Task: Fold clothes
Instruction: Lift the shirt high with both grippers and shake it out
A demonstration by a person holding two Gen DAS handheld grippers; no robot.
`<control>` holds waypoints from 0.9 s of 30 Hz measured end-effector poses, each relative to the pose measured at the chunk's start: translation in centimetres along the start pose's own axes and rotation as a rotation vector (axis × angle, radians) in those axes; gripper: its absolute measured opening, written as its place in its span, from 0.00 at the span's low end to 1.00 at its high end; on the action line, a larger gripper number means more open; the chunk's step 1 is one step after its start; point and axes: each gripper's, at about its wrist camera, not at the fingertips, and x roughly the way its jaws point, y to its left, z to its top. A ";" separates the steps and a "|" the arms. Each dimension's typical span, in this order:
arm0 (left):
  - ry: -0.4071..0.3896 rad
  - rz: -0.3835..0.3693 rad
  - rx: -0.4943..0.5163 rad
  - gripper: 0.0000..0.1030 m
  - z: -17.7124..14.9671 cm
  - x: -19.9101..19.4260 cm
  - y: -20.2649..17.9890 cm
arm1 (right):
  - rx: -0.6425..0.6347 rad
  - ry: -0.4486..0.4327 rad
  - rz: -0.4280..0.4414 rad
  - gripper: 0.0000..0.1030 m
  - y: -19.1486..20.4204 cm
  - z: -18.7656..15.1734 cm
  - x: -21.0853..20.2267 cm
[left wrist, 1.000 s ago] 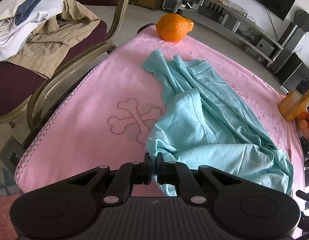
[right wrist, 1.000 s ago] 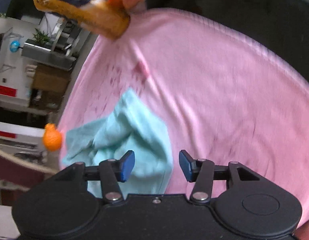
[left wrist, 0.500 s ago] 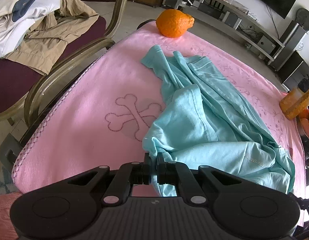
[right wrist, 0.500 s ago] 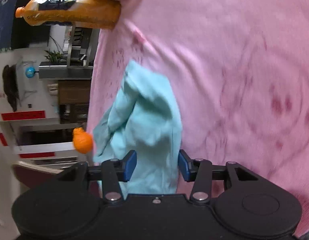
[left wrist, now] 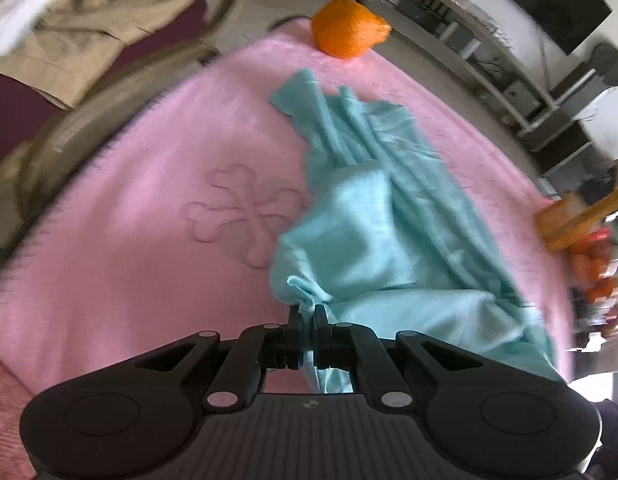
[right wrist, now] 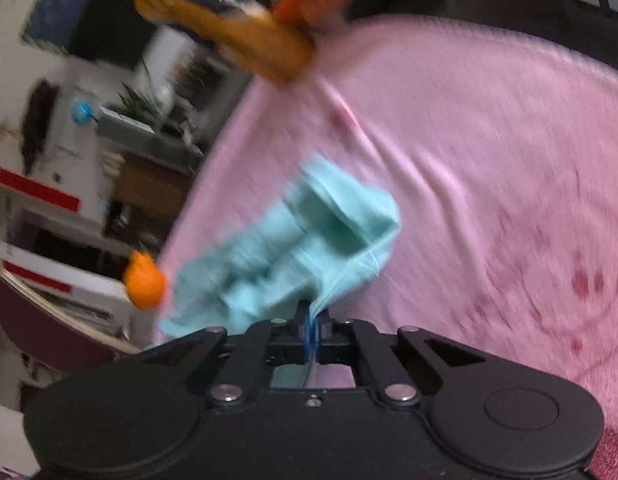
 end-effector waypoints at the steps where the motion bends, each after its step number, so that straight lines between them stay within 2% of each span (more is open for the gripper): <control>1: 0.007 -0.034 -0.015 0.02 0.4 -0.3 -0.2 | 0.009 -0.004 0.021 0.02 0.8 0.5 -0.4; 3: 0.018 -0.103 -0.043 0.02 1.2 -1.1 -0.7 | 0.041 -0.008 0.053 0.02 3.1 1.8 -1.5; 6: -0.139 -0.262 -0.049 0.02 4.0 -8.5 -3.7 | 0.046 -0.067 0.138 0.02 8.3 3.9 -4.7; 9: -0.348 -0.418 -0.029 0.02 5.7 -17.7 -6.0 | -0.027 -0.163 0.270 0.02 14.0 5.7 -11.2; 12: -0.548 -0.540 0.006 0.02 4.6 -26.5 -6.6 | -0.126 -0.297 0.423 0.02 18.6 6.0 -19.3; 13: -0.606 -0.571 0.017 0.02 3.9 -29.0 -6.7 | -0.149 -0.319 0.447 0.02 19.1 5.6 -21.1; 17: -0.706 -0.656 0.042 0.02 0.9 -35.2 -6.5 | -0.240 -0.410 0.541 0.02 21.0 3.8 -28.2; 20: -0.788 -0.689 0.057 0.02 -0.8 -37.9 -6.1 | -0.308 -0.477 0.612 0.02 22.4 2.4 -33.5; 23: -0.807 -0.687 0.054 0.02 -1.6 -38.4 -6.2 | -0.381 -0.518 0.630 0.02 23.4 1.1 -36.9; 24: -0.797 -0.638 0.071 0.02 -1.4 -37.9 -6.7 | -0.410 -0.508 0.591 0.02 23.8 1.2 -36.6; 26: -0.719 -0.579 0.077 0.02 -0.1 -35.8 -7.5 | -0.463 -0.487 0.513 0.02 24.7 1.4 -36.1; 27: -0.683 -0.546 0.082 0.02 0.5 -34.7 -7.9 | -0.440 -0.451 0.499 0.02 24.7 1.9 -35.1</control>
